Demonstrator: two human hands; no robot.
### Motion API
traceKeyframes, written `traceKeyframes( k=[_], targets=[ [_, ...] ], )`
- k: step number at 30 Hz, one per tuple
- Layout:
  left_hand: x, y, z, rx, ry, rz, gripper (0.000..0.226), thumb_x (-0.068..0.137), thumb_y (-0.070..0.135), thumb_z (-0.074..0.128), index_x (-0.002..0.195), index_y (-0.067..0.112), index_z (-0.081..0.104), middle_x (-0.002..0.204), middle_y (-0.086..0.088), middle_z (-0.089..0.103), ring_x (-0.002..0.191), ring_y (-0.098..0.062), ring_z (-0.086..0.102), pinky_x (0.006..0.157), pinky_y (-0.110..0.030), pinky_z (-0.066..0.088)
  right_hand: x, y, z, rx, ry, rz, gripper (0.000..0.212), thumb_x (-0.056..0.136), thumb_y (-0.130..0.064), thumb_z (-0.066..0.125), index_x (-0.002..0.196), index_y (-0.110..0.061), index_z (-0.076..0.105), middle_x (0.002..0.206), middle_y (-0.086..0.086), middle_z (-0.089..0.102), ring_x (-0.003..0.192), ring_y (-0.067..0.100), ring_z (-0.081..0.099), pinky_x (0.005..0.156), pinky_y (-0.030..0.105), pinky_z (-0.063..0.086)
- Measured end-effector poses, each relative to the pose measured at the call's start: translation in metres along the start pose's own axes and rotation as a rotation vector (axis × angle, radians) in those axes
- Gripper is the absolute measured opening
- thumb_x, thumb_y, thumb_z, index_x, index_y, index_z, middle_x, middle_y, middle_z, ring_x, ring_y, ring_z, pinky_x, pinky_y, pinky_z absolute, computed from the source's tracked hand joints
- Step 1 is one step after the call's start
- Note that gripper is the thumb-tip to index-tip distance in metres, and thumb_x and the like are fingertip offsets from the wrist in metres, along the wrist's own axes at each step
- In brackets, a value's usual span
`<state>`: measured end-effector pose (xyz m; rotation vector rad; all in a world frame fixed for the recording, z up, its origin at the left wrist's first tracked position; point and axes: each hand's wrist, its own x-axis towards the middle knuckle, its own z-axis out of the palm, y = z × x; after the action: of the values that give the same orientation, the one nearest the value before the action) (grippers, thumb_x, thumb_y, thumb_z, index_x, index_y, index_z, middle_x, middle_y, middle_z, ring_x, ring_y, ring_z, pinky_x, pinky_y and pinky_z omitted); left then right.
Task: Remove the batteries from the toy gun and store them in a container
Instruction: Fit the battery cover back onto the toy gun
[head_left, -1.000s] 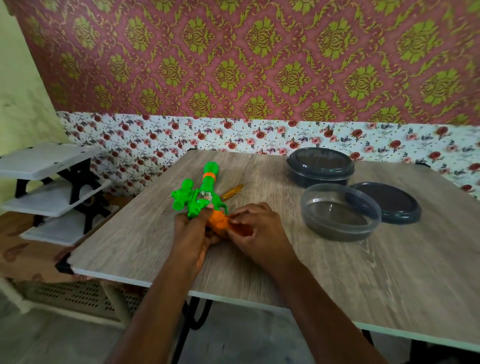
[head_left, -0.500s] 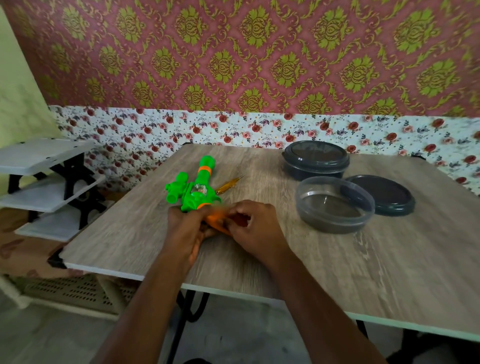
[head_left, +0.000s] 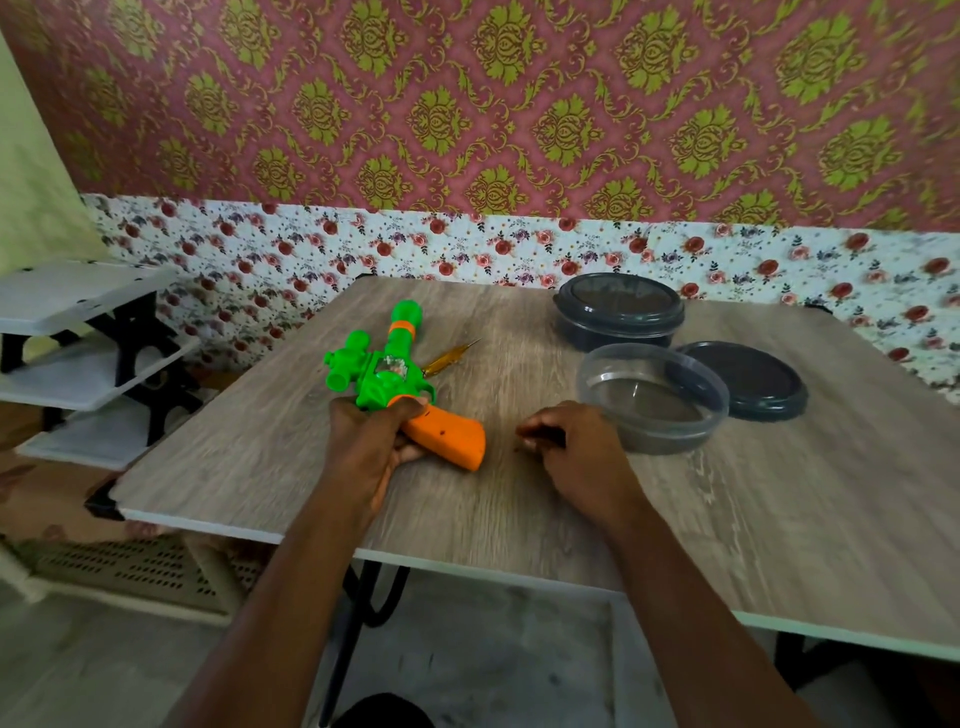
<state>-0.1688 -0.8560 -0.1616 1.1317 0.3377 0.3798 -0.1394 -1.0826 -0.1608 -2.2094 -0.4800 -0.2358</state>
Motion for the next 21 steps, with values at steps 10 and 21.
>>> traceKeyframes(
  k=[10,21],
  targets=[
    [0.001,-0.008,-0.004,0.019,0.033,0.007,0.077,0.068,0.014,0.091,0.135,0.001,0.056,0.123,-0.021,0.073,0.105,-0.03,0.075,0.066,-0.042,0.063,-0.002,-0.012,0.003,-0.136,-0.072,-0.009,0.024,0.086,0.006,0.065,0.088,-0.015,0.077,0.1,0.0,0.063,0.089,0.01,0.061,0.077,0.015,0.046],
    [-0.01,-0.015,-0.003,0.009,0.039,0.051,0.068,0.084,0.007,0.086,0.139,0.002,0.047,0.13,-0.022,0.067,0.113,-0.034,0.073,0.067,-0.041,0.063,-0.006,-0.03,0.012,-0.308,-0.128,-0.067,0.008,0.095,-0.005,0.052,0.1,-0.01,0.056,0.101,0.009,0.061,0.092,0.025,0.059,0.074,0.035,0.047]
  ],
)
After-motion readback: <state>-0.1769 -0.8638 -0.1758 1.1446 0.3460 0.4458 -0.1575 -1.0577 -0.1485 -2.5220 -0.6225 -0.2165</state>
